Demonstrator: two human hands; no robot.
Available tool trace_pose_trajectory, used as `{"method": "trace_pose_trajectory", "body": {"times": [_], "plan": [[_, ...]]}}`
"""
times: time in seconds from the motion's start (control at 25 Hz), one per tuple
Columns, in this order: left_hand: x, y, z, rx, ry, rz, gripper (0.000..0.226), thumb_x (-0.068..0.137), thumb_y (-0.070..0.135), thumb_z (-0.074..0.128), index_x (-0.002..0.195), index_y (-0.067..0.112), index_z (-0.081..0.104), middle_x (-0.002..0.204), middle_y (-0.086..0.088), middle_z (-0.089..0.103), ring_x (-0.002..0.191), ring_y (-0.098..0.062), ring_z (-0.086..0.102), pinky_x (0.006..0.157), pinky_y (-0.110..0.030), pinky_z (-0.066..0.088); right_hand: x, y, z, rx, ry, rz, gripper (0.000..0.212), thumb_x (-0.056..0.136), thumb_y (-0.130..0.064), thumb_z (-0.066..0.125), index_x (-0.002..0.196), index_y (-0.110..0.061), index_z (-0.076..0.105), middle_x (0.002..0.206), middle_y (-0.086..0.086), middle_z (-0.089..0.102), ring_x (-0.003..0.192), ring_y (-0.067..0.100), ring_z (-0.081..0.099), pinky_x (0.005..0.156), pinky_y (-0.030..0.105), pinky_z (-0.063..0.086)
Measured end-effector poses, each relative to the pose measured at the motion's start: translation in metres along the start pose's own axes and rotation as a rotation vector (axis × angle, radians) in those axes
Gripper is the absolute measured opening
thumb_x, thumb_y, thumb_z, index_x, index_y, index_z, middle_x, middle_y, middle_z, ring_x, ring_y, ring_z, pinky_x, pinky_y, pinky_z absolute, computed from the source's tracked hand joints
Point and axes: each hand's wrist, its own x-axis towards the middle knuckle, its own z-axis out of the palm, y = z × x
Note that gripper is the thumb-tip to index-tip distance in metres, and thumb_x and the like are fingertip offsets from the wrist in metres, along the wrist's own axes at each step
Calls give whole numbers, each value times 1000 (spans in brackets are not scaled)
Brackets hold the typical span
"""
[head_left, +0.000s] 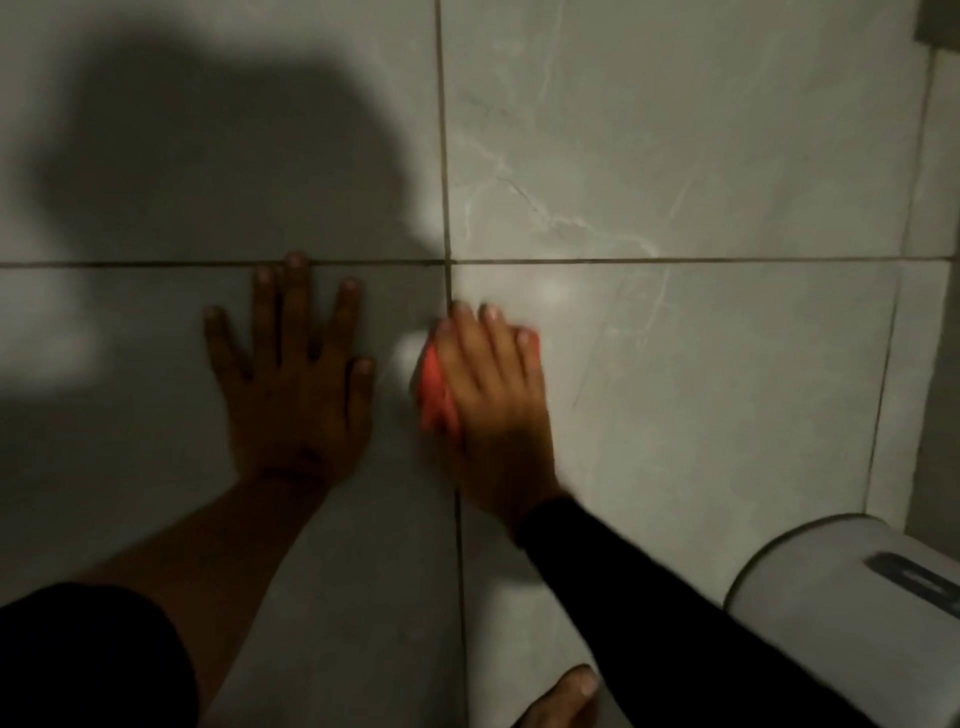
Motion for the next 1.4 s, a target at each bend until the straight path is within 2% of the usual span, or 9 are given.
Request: {"method": "trace_pose_trajectory", "body": {"times": [0.08, 0.24, 0.36, 0.52, 0.68, 0.84, 1.08, 1.24, 1.4], "plan": [[0, -1, 1, 19, -8, -6, 73, 104, 45, 38, 174, 29, 23, 184, -15, 9, 169, -40, 11, 129, -71, 1, -66, 6, -8, 5, -151, 19, 69, 104, -45, 41, 166, -17, 32, 177, 11, 29, 165, 38, 22, 128, 64, 26], [-3, 0, 5, 53, -6, 4, 73, 106, 48, 33, 175, 32, 18, 184, -13, 4, 170, -40, 7, 129, -69, -1, -7, 63, -33, 48, 2, 432, 81, 96, -49, 33, 167, -8, 31, 176, 20, 29, 164, 42, 22, 129, 65, 27], [0, -3, 7, 54, 0, 17, 73, 105, 48, 35, 175, 35, 17, 185, -11, 2, 170, -38, 4, 129, -69, -2, 67, 29, -22, 64, 166, 278, 79, 94, -42, 41, 163, -6, 39, 173, 20, 36, 163, 43, 26, 129, 63, 26], [-1, -4, 5, 48, -8, 0, 73, 104, 47, 36, 174, 32, 22, 185, -12, 3, 171, -37, 3, 129, -69, -3, -65, -29, 10, 55, -67, -6, 73, 104, -48, 46, 170, -23, 25, 181, 4, 20, 167, 33, 18, 130, 63, 22], [-3, -3, 5, 65, -26, 6, 73, 106, 48, 32, 175, 32, 17, 185, -12, 2, 171, -37, 1, 130, -71, -1, -121, 52, -2, 52, -137, 239, 79, 98, -43, 45, 170, -18, 23, 181, 7, 15, 165, 40, 19, 127, 70, 27], [-3, -3, 6, 67, -8, 3, 73, 105, 47, 34, 175, 32, 19, 184, -13, 4, 170, -38, 3, 130, -70, -1, 8, 129, -35, 152, 185, 570, 81, 96, -51, 32, 165, -8, 36, 176, 15, 30, 165, 39, 24, 132, 58, 22], [-2, -3, 4, 77, 21, 26, 70, 107, 48, 31, 174, 33, 18, 184, -14, 7, 170, -39, 6, 130, -68, 0, 84, 65, -34, 110, 250, 297, 70, 98, -39, 49, 161, -8, 45, 170, 19, 43, 160, 44, 34, 128, 58, 28], [-6, 6, -20, 76, -50, 43, 70, 109, 44, 37, 174, 26, 23, 182, -22, 12, 168, -46, 13, 127, -71, 8, -31, -19, -16, 268, 85, 15, 64, 97, -39, 58, 153, -9, 56, 163, 16, 52, 154, 43, 41, 126, 57, 30], [-6, 26, -81, 15, -407, 37, 67, 107, 39, 52, 169, 18, 39, 179, -20, 26, 165, -43, 26, 127, -62, 27, -123, -41, -46, 870, -108, 299, 54, 103, -18, 59, 155, -7, 53, 157, 20, 58, 147, 37, 52, 123, 55, 38]]}}
